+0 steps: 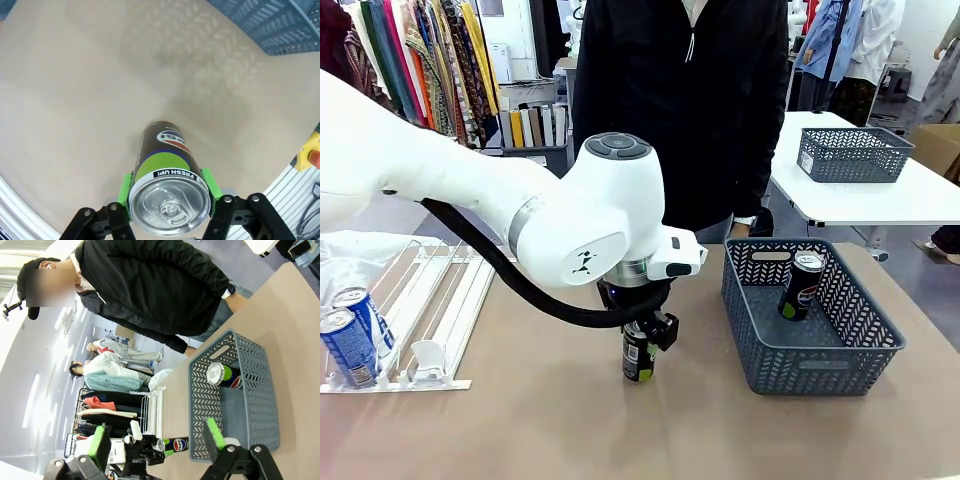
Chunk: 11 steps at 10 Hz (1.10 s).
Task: Retrieve and store the cans from the dispenser.
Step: Pick up the last remaining can from one row of the Automatic Can Dispenser and place it in the middle of the table.
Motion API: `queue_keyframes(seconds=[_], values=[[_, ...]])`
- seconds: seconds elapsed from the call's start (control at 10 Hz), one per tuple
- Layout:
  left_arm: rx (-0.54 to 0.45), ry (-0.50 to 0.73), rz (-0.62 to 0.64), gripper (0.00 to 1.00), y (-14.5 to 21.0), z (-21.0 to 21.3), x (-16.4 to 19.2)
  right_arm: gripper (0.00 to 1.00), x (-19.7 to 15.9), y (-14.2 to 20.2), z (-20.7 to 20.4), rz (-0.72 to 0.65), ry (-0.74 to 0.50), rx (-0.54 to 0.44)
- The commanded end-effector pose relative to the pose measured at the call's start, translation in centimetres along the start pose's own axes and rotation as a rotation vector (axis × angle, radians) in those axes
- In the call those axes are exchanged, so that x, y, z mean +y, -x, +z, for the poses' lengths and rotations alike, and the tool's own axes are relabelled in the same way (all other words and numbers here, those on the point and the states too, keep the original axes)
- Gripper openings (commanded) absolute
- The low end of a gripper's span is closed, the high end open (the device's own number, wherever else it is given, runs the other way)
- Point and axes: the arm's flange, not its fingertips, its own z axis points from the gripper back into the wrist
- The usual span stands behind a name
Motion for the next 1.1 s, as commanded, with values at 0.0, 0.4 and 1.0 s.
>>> queue_keyframes(seconds=[0.0, 0.4, 1.0], values=[[-0.007, 0.006, 0.026, 0.00, -0.5, 0.6, 0.4, 1.00, 0.1, -0.3, -0.2, 0.023, -0.025, -0.017], [-0.030, 0.004, 0.054, 1.00, -0.4, 1.1, 1.1, 1.00, 0.1, -0.3, -0.2, 0.023, -0.025, -0.017], [-0.213, 0.106, 0.325, 1.00, 8.6, 18.9, 11.3, 1.00, 0.1, -0.3, -0.2, 0.023, -0.025, -0.017]])
